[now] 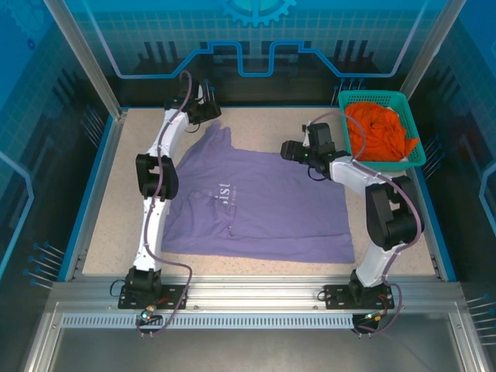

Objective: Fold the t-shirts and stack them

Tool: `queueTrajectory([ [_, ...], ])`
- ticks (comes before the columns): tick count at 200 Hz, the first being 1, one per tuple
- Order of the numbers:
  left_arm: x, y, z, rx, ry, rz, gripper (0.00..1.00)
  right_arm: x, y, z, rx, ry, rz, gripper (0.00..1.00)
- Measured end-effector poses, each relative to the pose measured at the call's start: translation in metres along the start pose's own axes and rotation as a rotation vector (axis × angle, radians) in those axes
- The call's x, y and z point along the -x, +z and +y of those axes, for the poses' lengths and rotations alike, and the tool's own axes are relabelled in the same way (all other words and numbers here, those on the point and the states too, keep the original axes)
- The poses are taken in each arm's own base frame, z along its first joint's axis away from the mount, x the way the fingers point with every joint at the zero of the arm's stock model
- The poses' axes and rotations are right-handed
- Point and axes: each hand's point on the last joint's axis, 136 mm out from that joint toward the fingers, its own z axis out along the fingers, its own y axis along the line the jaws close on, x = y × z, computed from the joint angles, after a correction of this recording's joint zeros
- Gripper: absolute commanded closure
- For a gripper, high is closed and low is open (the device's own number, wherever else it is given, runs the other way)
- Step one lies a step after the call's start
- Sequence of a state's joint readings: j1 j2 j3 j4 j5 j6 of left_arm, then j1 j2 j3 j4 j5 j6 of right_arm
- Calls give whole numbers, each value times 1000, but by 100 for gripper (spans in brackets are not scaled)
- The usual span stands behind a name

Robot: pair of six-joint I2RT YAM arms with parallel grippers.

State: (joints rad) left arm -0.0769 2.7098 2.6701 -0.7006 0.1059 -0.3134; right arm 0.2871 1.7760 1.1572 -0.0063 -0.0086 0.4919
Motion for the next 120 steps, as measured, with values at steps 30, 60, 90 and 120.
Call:
queueTrajectory([
  [30,-12,27,6,-8,20,9,38,-2,8,8,57,-10,4,24],
  [60,-18,37,10,-8,31,13,41,-1,10,13,86,-13,1,24],
  [90,-10,37,4,-36,42,-14,49,-4,15,13,95,-13,8,24],
  [120,-9,36,0,-58,46,-19,50,-6,16,14,102,-12,14,24],
])
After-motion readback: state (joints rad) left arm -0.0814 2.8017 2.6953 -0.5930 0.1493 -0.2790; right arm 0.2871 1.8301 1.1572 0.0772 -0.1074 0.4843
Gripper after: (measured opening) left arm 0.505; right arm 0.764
